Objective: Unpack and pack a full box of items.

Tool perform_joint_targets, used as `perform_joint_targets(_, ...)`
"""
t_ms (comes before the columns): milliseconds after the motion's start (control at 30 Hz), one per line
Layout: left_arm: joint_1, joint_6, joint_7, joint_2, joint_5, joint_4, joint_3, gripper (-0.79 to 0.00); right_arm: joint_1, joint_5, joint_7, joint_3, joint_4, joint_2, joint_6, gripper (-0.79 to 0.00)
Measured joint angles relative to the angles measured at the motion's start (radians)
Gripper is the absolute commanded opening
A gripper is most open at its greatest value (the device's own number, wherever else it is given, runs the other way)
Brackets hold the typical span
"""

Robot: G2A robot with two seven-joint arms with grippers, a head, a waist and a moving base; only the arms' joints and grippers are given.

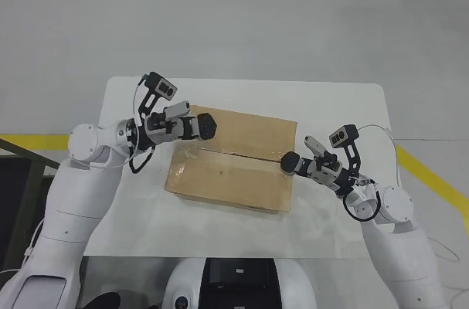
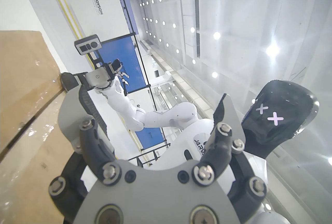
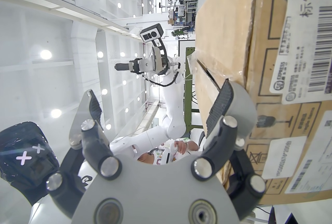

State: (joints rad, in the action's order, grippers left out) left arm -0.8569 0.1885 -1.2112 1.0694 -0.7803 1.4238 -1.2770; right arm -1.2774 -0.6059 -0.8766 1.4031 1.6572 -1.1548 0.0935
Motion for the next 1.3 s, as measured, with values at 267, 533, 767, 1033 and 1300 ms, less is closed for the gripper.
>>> perform_joint_targets(267, -0.132, -0.047, 0.016, -0.043, 0.05, 0.015, -0.194, 0.0, 0.0, 0.0, 0.0, 0.0, 0.0, 0.0, 0.0, 0.0)
perform_joint_targets(533, -0.302, -0.069, 0.061, -0.071, 0.194, 0.067, -0.304, 0.0, 0.0, 0.0, 0.0, 0.0, 0.0, 0.0, 0.0, 0.0)
perform_joint_targets(767, -0.368, -0.046, 0.153, -0.076, 0.291, 0.064, -0.313, 0.0, 0.0, 0.0, 0.0, 0.0, 0.0, 0.0, 0.0, 0.0)
perform_joint_targets(1033, -0.354, -0.018, 0.208, -0.069, 0.357, -0.002, -0.248, 0.0, 0.0, 0.0, 0.0, 0.0, 0.0, 0.0, 0.0, 0.0)
perform_joint_targets(1300, -0.348, 0.004, 0.26, -0.055, 0.312, -0.066, -0.193, 0.0, 0.0, 0.0, 0.0, 0.0, 0.0, 0.0, 0.0, 0.0)
